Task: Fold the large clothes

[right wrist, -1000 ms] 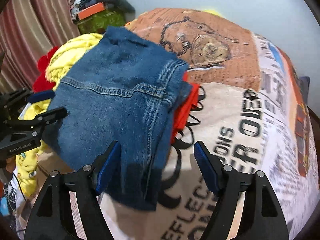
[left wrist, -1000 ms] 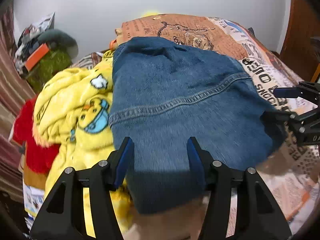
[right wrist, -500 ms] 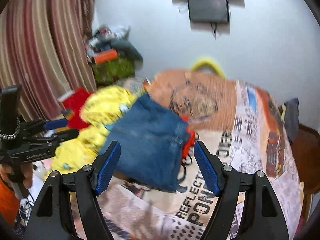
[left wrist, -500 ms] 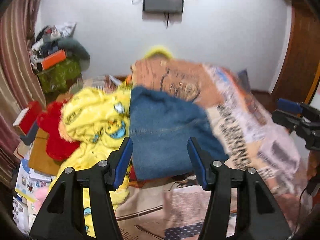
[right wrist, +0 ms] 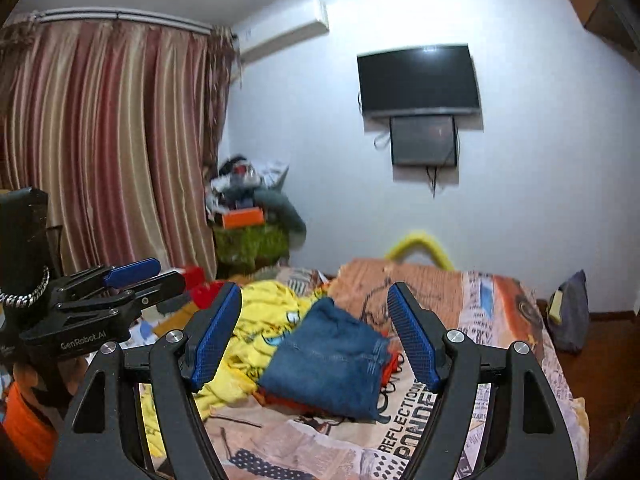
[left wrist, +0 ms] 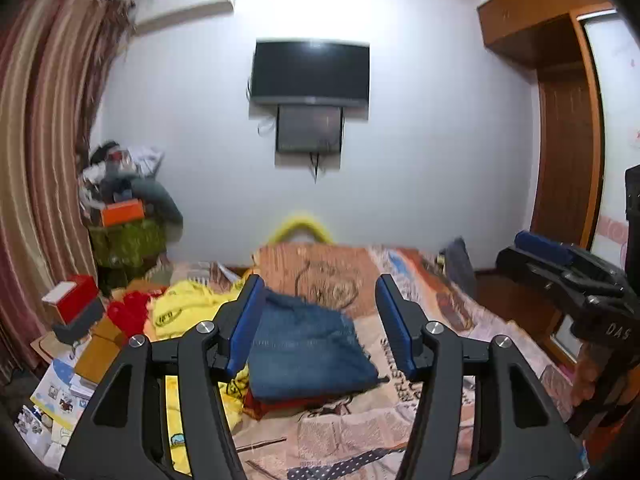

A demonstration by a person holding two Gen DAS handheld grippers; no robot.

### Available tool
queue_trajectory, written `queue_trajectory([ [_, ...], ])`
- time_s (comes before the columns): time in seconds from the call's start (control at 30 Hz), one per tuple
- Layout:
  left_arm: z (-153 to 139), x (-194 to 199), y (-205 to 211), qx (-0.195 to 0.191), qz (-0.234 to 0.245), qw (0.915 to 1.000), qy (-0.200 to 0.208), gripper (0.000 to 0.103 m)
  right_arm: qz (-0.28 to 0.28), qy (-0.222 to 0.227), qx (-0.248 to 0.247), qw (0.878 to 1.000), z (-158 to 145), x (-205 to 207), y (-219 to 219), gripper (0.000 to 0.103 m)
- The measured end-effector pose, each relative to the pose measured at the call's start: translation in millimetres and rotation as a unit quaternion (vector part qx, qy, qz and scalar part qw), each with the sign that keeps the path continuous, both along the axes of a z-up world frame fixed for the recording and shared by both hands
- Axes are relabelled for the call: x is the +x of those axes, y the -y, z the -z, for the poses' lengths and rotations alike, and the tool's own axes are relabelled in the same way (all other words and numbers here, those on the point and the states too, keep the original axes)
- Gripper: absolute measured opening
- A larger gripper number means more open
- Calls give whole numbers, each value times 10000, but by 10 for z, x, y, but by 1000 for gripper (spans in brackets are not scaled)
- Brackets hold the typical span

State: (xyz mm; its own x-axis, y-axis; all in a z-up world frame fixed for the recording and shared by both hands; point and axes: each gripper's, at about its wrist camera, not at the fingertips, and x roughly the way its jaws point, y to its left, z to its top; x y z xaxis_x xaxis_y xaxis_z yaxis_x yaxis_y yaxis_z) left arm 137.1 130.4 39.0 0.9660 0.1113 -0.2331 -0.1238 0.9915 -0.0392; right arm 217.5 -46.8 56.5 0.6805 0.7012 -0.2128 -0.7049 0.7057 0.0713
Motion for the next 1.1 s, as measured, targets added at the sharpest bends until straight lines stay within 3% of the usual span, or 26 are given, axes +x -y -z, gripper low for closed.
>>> queue_trajectory([
  [0.1,-38,-230,120,82,-137,9994,302,66,86,191,77,9998,-22,-153,39,77],
  [0.13,-45,-295,159,104,-189,9990,386,68,140,262,108,9995,-22,-200,48,83],
  [0.2,-43,-371,208,110,-239,9986,449,77,262,378,156,9988,-3,-232,54,84],
  [0.27,-30,-427,246,112,-313,9981,512,96,335,440,159,9983,13,-246,58,86],
  [0.33,-8,-490,261,104,-435,9972,605,102,397,406,217,9981,19,-264,75,98],
  [0.37,4,-521,267,105,-483,9968,624,102,460,392,251,9979,26,-256,79,103],
  [1.1,150,-470,267,20,-514,9977,432,102,684,238,156,9972,129,-331,168,103],
])
